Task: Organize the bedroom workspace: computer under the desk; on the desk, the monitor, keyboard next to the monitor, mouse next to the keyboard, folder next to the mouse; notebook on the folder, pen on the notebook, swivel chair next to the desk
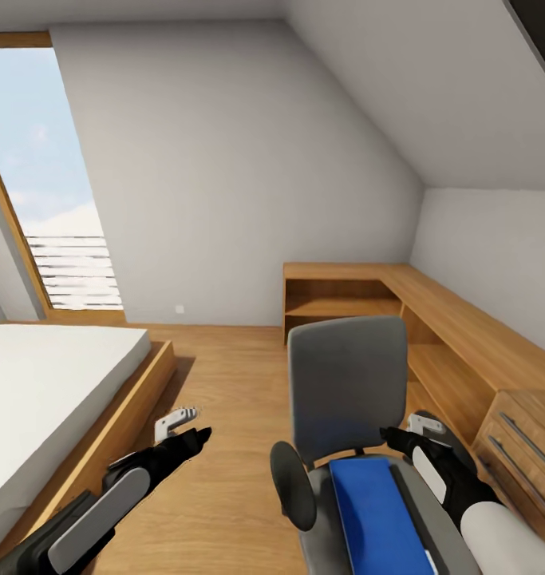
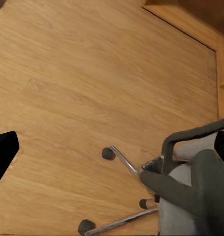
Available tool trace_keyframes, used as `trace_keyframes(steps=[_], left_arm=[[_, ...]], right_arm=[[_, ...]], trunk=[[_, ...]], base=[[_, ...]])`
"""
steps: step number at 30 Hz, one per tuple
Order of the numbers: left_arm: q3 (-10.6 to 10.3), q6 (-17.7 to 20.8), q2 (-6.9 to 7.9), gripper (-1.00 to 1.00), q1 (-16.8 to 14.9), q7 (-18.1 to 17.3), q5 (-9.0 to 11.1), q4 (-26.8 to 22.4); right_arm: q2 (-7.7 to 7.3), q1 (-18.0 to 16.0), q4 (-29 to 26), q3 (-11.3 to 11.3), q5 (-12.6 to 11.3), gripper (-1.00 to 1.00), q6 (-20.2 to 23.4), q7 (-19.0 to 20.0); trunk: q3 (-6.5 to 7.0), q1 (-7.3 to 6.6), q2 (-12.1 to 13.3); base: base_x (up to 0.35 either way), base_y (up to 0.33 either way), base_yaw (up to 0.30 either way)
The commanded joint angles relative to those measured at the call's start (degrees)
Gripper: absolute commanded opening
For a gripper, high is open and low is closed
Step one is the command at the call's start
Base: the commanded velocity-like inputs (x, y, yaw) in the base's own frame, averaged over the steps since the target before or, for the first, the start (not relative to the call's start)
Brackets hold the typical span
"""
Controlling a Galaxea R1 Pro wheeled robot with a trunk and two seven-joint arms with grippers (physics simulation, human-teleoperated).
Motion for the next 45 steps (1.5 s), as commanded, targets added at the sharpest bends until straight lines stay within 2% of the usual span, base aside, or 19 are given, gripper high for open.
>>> trace_keyframes(steps=[1,5,9,13,21,25,29,32,33,45], left_arm=[[1.4,0.1,0.0,1.0,-0.1,0.8,0.4,1.3],[5.7,0.2,-0.13,1.0,-0.1,1.5,1.0,5.2],[6.9,0.3,-0.14,1.0,-0.1,1.6,1.1,6.2],[7.2,0.3,-0.15,1.0,-0.1,1.6,1.1,6.5],[7.4,0.2,-0.15,1.0,-0.1,1.7,1.1,6.6],[7.3,0.2,-0.15,1.0,-0.1,1.7,1.0,6.6],[7.3,0.2,-0.15,1.0,-0.1,1.7,1.0,6.6],[7.3,0.2,-0.15,1.0,-0.1,1.7,1.0,6.6],[7.2,0.2,-0.15,1.0,-0.1,1.7,1.0,6.5],[7.1,0.2,-0.2,1.0,-0.1,1.7,1.0,6.4]], right_arm=[[-0.03,0.0,-0.1,0.1,-0.5,1.0,0.3,-0.3],[-0.03,0.0,-0.1,0.1,-0.5,1.0,0.3,0.0],[-0.07,0.0,0.0,0.0,-0.5,1.0,0.3,2.3],[-0.17,0.0,0.2,-0.6,-0.5,1.0,0.3,3.8],[-0.37,0.0,1.6,-5.0,-1.0,1.0,0.3,4.4],[-0.73,0.0,4.7,-5.6,-1.2,1.0,0.4,4.4],[-1.24,0.0,5.3,-5.7,-1.7,1.0,0.4,4.4],[-1.8,0.0,5.6,-5.7,-3.5,1.0,0.4,4.4],[-2.54,0.0,5.6,-5.8,-5.7,1.0,1.8,4.4],[-2.75,0.0,5.7,-5.8,-6.4,1.0,3.2,4.5]], trunk=[[-0.25,0.23,-0.5],[-0.97,1.11,-2.1],[-1.69,1.98,-3.7],[-2.41,2.86,-5.3],[-3.84,4.62,-8.5],[-4.56,5.5,-10.1],[-5.28,6.38,-11.7],[-5.82,7.04,-12.9],[-6.0,7.25,-13.3],[-8.15,9.89,-18.1]], base=[[0.0,0.0,0.0],[0.0,0.0,0.0],[0.0,0.0,0.0],[0.0,0.0,0.0],[0.0,0.0,0.0],[0.0,0.0,0.0],[0.0,0.0,0.0],[0.0,0.0,0.0],[0.0,0.0,0.0],[0.0,0.0,0.0]])
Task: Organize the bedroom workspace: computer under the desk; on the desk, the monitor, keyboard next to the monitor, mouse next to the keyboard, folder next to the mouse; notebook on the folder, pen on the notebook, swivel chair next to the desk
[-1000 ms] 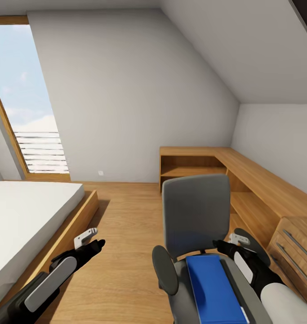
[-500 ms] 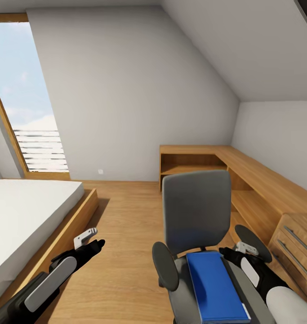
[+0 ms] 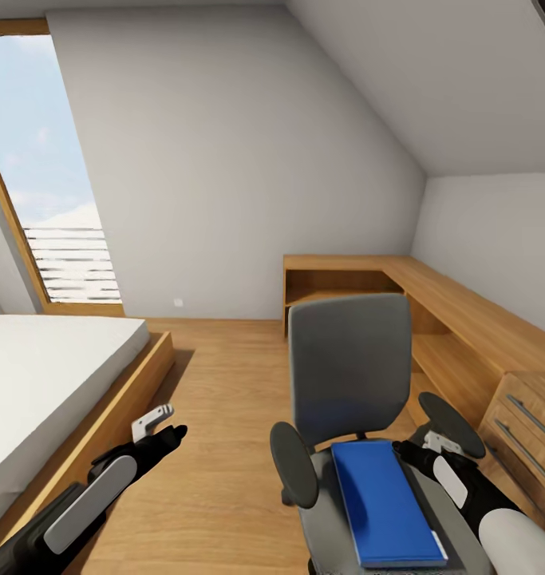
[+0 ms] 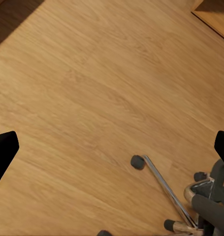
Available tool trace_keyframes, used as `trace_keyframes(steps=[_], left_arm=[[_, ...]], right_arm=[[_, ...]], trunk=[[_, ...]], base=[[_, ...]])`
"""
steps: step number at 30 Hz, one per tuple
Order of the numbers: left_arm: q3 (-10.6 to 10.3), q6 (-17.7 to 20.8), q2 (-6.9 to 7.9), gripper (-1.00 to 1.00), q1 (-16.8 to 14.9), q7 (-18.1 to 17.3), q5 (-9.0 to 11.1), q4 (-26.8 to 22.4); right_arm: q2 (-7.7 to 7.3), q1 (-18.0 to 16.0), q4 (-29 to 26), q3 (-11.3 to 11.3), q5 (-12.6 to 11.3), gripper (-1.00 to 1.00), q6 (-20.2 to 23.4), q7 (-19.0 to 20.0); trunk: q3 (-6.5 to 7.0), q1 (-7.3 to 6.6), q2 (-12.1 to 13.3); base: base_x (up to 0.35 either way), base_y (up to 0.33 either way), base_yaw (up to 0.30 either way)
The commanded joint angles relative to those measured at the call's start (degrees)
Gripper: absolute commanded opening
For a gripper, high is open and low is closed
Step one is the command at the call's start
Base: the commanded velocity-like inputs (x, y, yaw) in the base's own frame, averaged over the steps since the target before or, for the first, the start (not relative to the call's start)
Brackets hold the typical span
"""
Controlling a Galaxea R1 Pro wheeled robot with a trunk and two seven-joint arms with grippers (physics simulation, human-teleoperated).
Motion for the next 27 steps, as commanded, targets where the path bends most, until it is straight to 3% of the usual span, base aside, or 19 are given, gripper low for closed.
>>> trace_keyframes(steps=[1,27], left_arm=[[-0.2,0.1,0.04,1.0,-0.1,0.3,0.2,-0.1],[-0.5,0.0,-0.1,1.0,-0.1,0.3,0.3,-0.1]], right_arm=[[0.01,0.0,-0.1,-0.2,-0.4,1.0,0.3,-0.1],[0.49,0.0,-0.7,0.6,-0.4,1.0,-0.6,0.0]], trunk=[[-0.25,0.22,-0.4],[-4.91,5.93,-10.9]], base=[[0.0,0.0,0.0],[0.0,0.0,0.0]])
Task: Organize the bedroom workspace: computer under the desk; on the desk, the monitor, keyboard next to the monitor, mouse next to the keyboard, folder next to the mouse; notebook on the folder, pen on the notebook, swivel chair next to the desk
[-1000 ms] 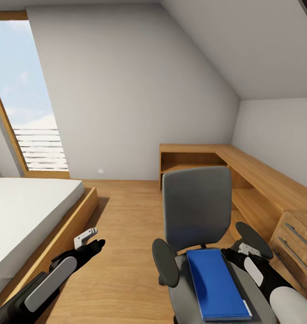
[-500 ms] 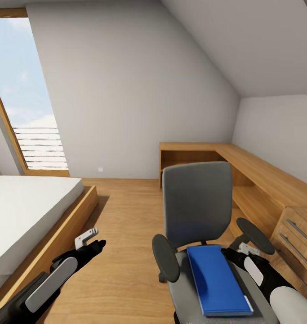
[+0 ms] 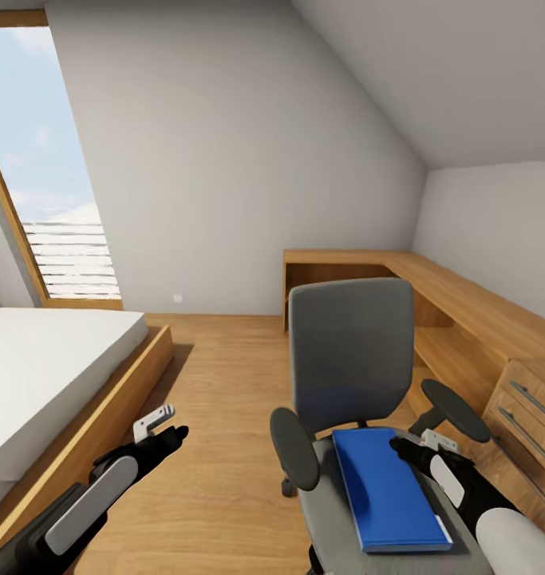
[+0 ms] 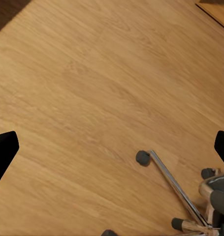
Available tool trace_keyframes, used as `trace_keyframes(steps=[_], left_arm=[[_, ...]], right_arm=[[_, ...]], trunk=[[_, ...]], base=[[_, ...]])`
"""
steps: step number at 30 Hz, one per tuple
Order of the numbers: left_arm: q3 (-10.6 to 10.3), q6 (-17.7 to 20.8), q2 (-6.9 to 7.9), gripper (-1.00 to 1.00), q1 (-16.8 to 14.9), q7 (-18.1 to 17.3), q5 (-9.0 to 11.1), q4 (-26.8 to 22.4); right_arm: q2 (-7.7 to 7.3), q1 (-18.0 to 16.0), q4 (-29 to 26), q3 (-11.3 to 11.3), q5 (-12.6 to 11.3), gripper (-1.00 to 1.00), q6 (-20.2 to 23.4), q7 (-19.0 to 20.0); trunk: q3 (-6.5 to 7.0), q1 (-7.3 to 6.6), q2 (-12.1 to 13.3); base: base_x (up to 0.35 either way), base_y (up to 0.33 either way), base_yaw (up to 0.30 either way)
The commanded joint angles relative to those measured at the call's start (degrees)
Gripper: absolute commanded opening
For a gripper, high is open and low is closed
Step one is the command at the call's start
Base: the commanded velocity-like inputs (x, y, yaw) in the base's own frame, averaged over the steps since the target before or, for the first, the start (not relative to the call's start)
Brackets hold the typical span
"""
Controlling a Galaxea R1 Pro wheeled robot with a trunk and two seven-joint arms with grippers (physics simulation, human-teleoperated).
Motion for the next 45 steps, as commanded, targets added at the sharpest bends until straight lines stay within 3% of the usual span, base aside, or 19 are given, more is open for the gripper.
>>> trace_keyframes(steps=[1,5,10,19,45], left_arm=[[-0.1,0.1,0.06,1.0,-0.1,0.3,0.2,-0.1],[-0.1,0.1,0.01,1.0,-0.1,0.3,0.2,-0.1],[-0.2,0.1,0.0,1.0,-0.1,0.3,0.2,-0.1],[-2.5,0.1,0.07,1.0,-0.1,0.1,0.3,0.0],[-2.6,0.1,0.08,1.0,-0.1,0.0,0.1,2.1]], right_arm=[[0.04,0.0,-0.1,-0.1,-0.4,1.0,0.3,-0.1],[0.12,0.0,-0.1,-0.1,-0.3,1.0,0.3,0.0],[0.07,0.0,-0.1,-0.1,-0.3,1.0,0.3,-0.1],[0.06,0.0,-3.0,-0.4,-0.3,1.0,0.3,-0.2],[0.06,0.0,-3.4,-0.4,-0.3,1.0,0.3,-0.3]], trunk=[[-0.25,0.22,-0.4],[-0.96,1.1,-2.1],[-0.96,1.1,-2.1],[-0.96,1.1,-2.1],[-0.96,1.1,-2.1]], base=[[0.0,0.0,0.0],[0.0,0.0,0.0],[0.0,0.0,0.0],[0.0,0.0,0.0],[0.038,-0.021,0.0]])
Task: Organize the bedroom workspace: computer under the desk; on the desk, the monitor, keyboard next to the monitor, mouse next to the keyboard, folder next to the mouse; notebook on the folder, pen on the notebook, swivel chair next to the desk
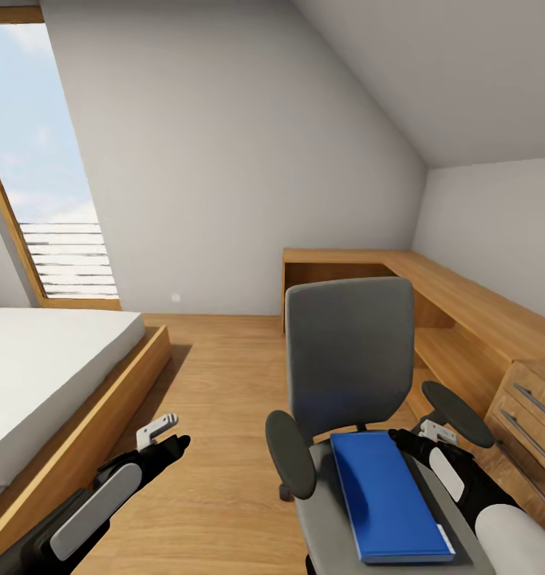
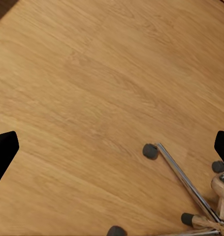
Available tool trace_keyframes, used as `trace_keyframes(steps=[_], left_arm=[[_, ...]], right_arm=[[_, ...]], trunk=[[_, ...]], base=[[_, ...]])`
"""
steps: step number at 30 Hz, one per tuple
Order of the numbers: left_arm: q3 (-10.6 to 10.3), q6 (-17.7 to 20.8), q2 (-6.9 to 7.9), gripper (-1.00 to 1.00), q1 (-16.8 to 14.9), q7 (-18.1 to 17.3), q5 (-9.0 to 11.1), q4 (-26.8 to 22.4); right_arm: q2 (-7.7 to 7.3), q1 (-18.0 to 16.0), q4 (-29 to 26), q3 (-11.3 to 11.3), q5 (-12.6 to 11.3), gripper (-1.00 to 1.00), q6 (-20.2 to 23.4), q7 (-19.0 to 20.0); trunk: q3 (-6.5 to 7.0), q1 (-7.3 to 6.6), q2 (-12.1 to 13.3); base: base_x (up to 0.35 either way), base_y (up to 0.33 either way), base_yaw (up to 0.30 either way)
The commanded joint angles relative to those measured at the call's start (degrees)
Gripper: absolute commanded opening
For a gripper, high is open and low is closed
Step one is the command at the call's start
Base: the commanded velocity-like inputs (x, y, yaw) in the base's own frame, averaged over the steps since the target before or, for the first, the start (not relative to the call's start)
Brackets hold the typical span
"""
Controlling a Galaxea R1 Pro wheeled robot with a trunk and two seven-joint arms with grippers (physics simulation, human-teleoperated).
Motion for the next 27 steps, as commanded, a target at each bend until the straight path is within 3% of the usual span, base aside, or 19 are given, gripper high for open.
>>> trace_keyframes(steps=[1,8,23,27], left_arm=[[-0.1,0.1,0.05,1.0,-0.1,0.3,0.2,-0.1],[0.4,0.0,0.13,1.0,-0.1,0.5,-0.1,-1.5],[0.4,0.0,0.14,1.0,-0.1,0.7,0.0,-2.3],[0.6,0.0,0.14,1.0,-0.1,0.7,0.0,-2.3]], right_arm=[[0.01,0.0,-0.1,-0.1,-0.4,1.0,0.3,-0.1],[0.01,0.0,-0.1,0.1,-0.5,1.0,0.3,0.1],[0.09,0.0,0.0,0.1,-0.2,1.0,0.3,-0.2],[0.21,0.0,0.1,0.2,-0.1,1.0,0.3,-0.2]], trunk=[[-0.06,-0.01,0.0],[-0.06,-0.01,0.0],[-2.75,3.29,-6.0],[-2.75,3.29,-6.0]], base=[[0.002,-0.001,0.0],[0.0,0.0,0.0],[0.0,0.0,0.0],[0.0,0.0,0.0]])
